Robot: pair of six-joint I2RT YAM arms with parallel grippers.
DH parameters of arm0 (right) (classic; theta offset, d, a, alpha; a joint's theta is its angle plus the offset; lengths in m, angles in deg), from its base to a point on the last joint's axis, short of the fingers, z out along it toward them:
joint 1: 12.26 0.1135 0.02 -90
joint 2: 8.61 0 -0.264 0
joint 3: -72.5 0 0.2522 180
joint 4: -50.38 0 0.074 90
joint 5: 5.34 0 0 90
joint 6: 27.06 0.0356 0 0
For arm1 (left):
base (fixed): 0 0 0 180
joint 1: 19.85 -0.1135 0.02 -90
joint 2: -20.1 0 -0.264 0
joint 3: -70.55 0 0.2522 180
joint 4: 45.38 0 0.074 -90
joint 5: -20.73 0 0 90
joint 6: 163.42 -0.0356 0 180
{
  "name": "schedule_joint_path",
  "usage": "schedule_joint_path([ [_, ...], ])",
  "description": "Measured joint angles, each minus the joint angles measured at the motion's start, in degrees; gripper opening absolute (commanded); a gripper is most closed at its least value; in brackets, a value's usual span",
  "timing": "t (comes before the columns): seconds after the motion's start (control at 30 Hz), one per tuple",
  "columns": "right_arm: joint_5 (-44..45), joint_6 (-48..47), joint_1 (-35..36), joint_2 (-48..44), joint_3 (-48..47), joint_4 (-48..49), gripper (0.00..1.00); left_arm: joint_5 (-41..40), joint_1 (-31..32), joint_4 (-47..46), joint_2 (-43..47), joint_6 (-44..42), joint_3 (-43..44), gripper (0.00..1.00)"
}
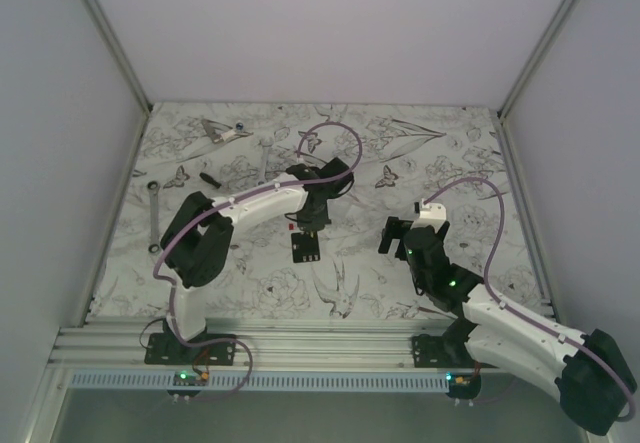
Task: Snap on the fuse box
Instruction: Install the fuse at the fuse box base.
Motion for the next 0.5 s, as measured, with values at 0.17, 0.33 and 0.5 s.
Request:
schedule_joint_path([
  [0.17,0.0,0.0,0.0,0.0,0.0,0.0,1.00,0.0,0.0,0.0,-0.5,0.0,0.7,0.00],
  [0.33,0.0,0.0,0.0,0.0,0.0,0.0,1.00,0.4,0.0,0.0,-1.5,0.0,1.2,0.00],
  [0.5,0.0,0.0,0.0,0.0,0.0,0.0,1.00,0.5,0.0,0.0,-1.9,0.0,1.3,0.00],
])
